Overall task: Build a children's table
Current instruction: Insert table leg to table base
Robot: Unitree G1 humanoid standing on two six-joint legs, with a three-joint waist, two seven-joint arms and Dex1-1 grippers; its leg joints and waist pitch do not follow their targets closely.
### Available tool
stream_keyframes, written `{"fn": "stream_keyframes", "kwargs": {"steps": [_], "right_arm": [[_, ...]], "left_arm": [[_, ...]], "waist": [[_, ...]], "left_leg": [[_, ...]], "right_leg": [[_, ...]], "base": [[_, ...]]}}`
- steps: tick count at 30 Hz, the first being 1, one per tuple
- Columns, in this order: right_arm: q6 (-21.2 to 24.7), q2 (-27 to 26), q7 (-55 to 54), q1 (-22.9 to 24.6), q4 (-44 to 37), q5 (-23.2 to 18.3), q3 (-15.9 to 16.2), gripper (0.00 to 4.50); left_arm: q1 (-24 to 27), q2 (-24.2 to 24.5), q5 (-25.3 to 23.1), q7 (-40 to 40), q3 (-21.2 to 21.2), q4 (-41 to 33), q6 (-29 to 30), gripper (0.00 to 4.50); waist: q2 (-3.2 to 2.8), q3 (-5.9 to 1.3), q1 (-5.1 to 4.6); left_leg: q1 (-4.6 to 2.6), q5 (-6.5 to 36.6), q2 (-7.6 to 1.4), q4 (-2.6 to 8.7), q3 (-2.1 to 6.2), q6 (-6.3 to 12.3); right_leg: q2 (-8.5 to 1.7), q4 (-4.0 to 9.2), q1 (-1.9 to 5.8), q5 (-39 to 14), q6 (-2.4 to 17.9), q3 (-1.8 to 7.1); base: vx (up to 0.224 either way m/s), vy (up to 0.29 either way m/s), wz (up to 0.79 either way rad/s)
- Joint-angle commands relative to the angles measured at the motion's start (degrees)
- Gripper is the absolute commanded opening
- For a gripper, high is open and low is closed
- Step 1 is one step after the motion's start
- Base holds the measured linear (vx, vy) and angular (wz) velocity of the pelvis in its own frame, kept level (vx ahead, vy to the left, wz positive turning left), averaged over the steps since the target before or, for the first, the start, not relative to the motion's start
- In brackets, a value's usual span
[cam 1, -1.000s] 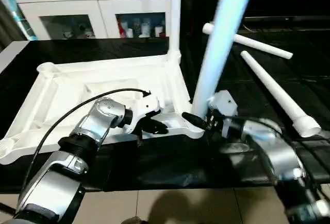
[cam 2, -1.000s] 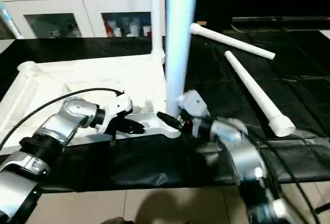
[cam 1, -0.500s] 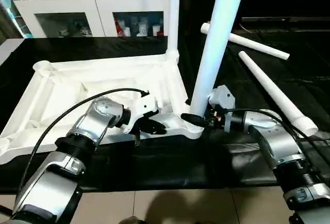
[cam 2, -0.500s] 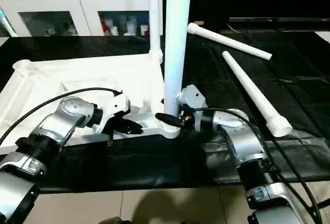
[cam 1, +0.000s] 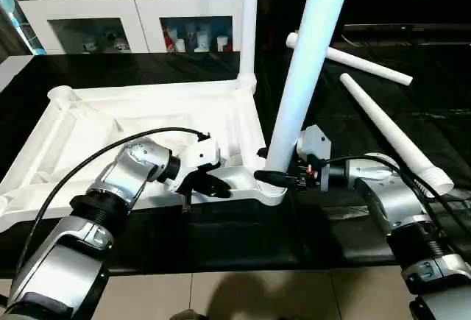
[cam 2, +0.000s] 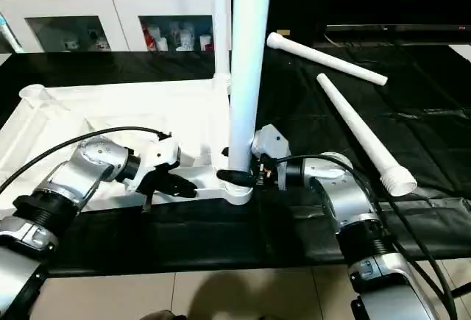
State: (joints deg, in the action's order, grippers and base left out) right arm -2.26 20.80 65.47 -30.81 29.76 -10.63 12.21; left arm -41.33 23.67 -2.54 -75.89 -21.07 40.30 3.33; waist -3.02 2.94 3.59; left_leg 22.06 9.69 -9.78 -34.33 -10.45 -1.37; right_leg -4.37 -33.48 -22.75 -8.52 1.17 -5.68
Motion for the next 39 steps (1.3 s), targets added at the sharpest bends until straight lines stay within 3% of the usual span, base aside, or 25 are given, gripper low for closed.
{"fn": "stream_keyframes", "kwargs": {"steps": [1, 7, 8, 9, 12, 13, 15, 16, 18, 22, 23, 24, 25, 26, 28, 30, 33, 37, 39], "right_arm": [[1.82, 0.26, -0.5, 2.09, 5.17, 3.45, 2.48, 1.91], [2.83, -0.67, -2.74, 2.7, 4.73, 3.17, 1.51, 1.91], [3.93, -1.44, -6.73, 2.48, 5.36, 3.94, 0.75, 1.91], [3.93, -1.44, -6.73, 2.48, 5.36, 3.94, 0.75, 1.91], [6.85, -4.27, -18.6, 0.49, 8.39, 6.68, -0.72, 1.91], [10.18, -7.97, -27.75, -2.01, 10.86, 6.1, -3.44, 1.91], [11.8, -9.86, -31.99, -3.54, 12.09, 5.47, -4.89, 1.91], [12.6, -11.39, -35.39, -4.96, 13.44, 5.14, -5.84, 1.91], [14.07, -14.34, -41.31, -7.94, 16.78, 4.06, -7.67, 1.91], [14.47, -17.34, -47.46, -11.1, 21.31, 1.95, -10.55, 1.91], [14.47, -18.02, -49.11, -11.93, 22.58, 2.31, -11.12, 1.91], [14.07, -18.71, -51.44, -12.84, 24.13, 3.93, -11.21, 1.91], [14.1, -18.87, -51.92, -13.01, 24.42, 4.23, -11.3, 1.91], [14.12, -19.04, -52.39, -13.15, 24.65, 4.52, -11.38, 1.91], [13.84, -19.4, -53.42, -13.39, 24.97, 5.29, -11.35, 1.91], [13.82, -19.97, -53.58, -13.24, 24.79, 5.52, -11.32, 1.91], [13.63, -20.27, -53.67, -13.27, 25.04, 5.49, -11.54, 1.91], [12.86, -20.74, -54.33, -13.79, 26.45, 5.34, -12.29, 1.91], [12.9, -20.87, -54.38, -13.85, 26.69, 5.11, -12.6, 1.91]], "left_arm": [[-2.09, 0.47, 0.14, -2.42, 0.06, -0.84, -1.72, 0.0], [-3.81, -1.19, 0.82, 1.39, 1.84, 1.23, 0.93, 0.0], [-4.73, -2.29, 0.91, 4.46, 2.87, 2.26, 2.18, 0.0], [-4.73, -2.29, 0.91, 4.46, 2.87, 2.26, 2.18, 0.0], [-7.55, -5.91, 0.73, 13.31, 5.23, 4.71, 6.88, 0.0], [-10.18, -9.38, 1.18, 20.48, 7.26, 6.97, 10.69, 0.0], [-11.5, -11.12, 1.64, 23.62, 8.25, 8.22, 12.2, 0.0], [-12.63, -12.55, 2.03, 26.2, 9.02, 9.43, 13.04, 0.0], [-14.72, -15.24, 2.75, 30.98, 10.37, 11.73, 14.04, 0.0], [-16.16, -17.78, 3.35, 34.2, 11.27, 12.84, 14.44, 0.0], [-16.45, -18.51, 3.31, 35.06, 11.65, 12.86, 14.76, 0.0], [-16.63, -19.17, 2.7, 36.18, 11.82, 12.65, 15.11, 0.0], [-16.67, -19.27, 2.5, 36.5, 11.85, 12.68, 15.14, 0.0], [-16.68, -19.29, 2.17, 36.85, 11.77, 12.78, 15.07, 0.0], [-16.71, -19.22, 1.46, 37.58, 11.55, 13.18, 14.84, 0.0], [-16.66, -18.94, 1.18, 38.08, 11.51, 13.97, 14.4, 0.0], [-16.71, -18.9, 1.27, 38.39, 11.53, 14.48, 14.13, 0.0], [-16.79, -19.14, 1.06, 39.08, 11.78, 15.06, 13.78, 0.0], [-16.79, -19.21, 1.0, 39.15, 11.83, 15.13, 13.71, 0.0]], "waist": [[-0.22, -3.77, 0.38], [-0.16, -3.6, 0.33], [0.15, -3.56, 0.31], [-0.04, -3.43, 0.3], [0.11, -3.25, -0.09], [0.15, -3.12, -0.5], [0.11, -3.11, -0.83], [0.08, -3.25, -0.94], [-0.26, -3.35, -1.12], [0.0, -3.68, -1.16], [0.01, -3.82, -1.02], [0.46, -4.01, -0.96], [0.33, -4.08, -0.92], [0.18, -4.23, -0.68], [0.33, -4.47, -0.42], [0.11, -4.46, -0.11], [0.06, -4.25, -0.11], [0.02, -3.94, -0.21], [-0.02, -3.98, -0.23]], "left_leg": [[-1.37, 20.76, -3.83, 4.54, 1.82, 1.07], [-1.56, 21.98, -3.81, 4.63, 1.86, 0.7], [-1.63, 22.27, -3.75, 4.58, 1.81, 0.61], [-1.83, 22.9, -3.65, 4.56, 1.94, 0.24], [-2.05, 24.19, -3.45, 4.45, 2.14, -0.55], [-2.07, 24.35, -3.37, 4.36, 2.04, -0.83], [-2.24, 25.5, -3.08, 4.24, 2.43, -1.56], [-1.98, 25.3, -3.08, 4.34, 2.64, -1.33], [-1.64, 24.53, -3.03, 4.37, 2.5, -0.54], [-1.47, 22.52, -2.97, 4.3, 2.25, 0.2], [-1.22, 20.73, -2.99, 4.29, 2.11, 0.81], [-0.92, 18.2, -3.02, 4.17, 1.93, 1.44], [-0.78, 16.87, -3.02, 4.15, 1.91, 1.69], [-1.11, 15.52, -3.04, 3.99, 1.66, 2.34], [-0.73, 12.08, -2.95, 3.8, 1.51, 3.65], [-0.68, 9.94, -3.03, 3.74, 1.42, 4.81], [-0.86, 11.54, -3.12, 3.91, 1.42, 4.69], [-1.24, 15.74, -3.22, 4.28, 1.58, 2.57], [-1.22, 15.83, -3.24, 4.29, 1.61, 2.33]], "right_leg": [[-5.03, 4.34, 2.55, -20.79, 12.29, 3.14], [-5.02, 4.61, 2.39, -22.89, 11.87, 3.16], [-5.02, 4.7, 2.33, -23.66, 11.68, 3.15], [-5.09, 4.84, 2.18, -25.49, 11.43, 3.06], [-5.19, 5.45, 1.91, -30.06, 9.7, 2.81], [-5.18, 5.56, 1.64, -31.37, 9.54, 2.85], [-5.05, 6.02, 1.59, -33.91, 8.07, 2.22], [-5.16, 6.1, 2.01, -33.66, 7.34, 1.99], [-5.18, 6.28, 1.99, -31.11, 7.32, 2.07], [-5.29, 5.9, 2.12, -26.16, 9.33, 2.43], [-5.21, 5.55, 2.35, -23.29, 10.04, 2.56], [-5.3, 5.03, 2.59, -20.06, 11.22, 2.74], [-5.27, 4.73, 2.69, -18.72, 11.7, 2.75], [-5.19, 4.7, 2.47, -16.82, 12.25, 2.8], [-5.16, 4.16, 2.93, -12.64, 13.05, 2.82], [-5.06, 3.87, 2.97, -9.8, 13.66, 2.73], [-5.03, 4.11, 2.99, -11.49, 13.61, 2.63], [-5.07, 4.81, 2.83, -17.89, 12.0, 2.65], [-5.12, 4.77, 2.81, -17.79, 11.91, 2.71]], "base": [[0.0, 0.0, 0.0], [0.0, 0.0, 0.0], [0.0, 0.0, 0.0], [0.0, 0.0, 0.0], [0.0, 0.0, 0.0], [0.0, 0.0, 0.0], [0.0, 0.0, 0.0], [0.0, 0.0, 0.0], [0.0, 0.0, 0.0], [0.0, 0.0, 0.0], [0.0, 0.0, 0.0], [0.0, 0.0, 0.0], [0.0, 0.0, 0.0], [0.052, -0.016, 0.02], [0.026, -0.008, 0.01], [0.0, 0.0, 0.0], [0.0, 0.0, 0.0], [0.0, 0.0, 0.0], [0.0, 0.0, 0.0]]}}
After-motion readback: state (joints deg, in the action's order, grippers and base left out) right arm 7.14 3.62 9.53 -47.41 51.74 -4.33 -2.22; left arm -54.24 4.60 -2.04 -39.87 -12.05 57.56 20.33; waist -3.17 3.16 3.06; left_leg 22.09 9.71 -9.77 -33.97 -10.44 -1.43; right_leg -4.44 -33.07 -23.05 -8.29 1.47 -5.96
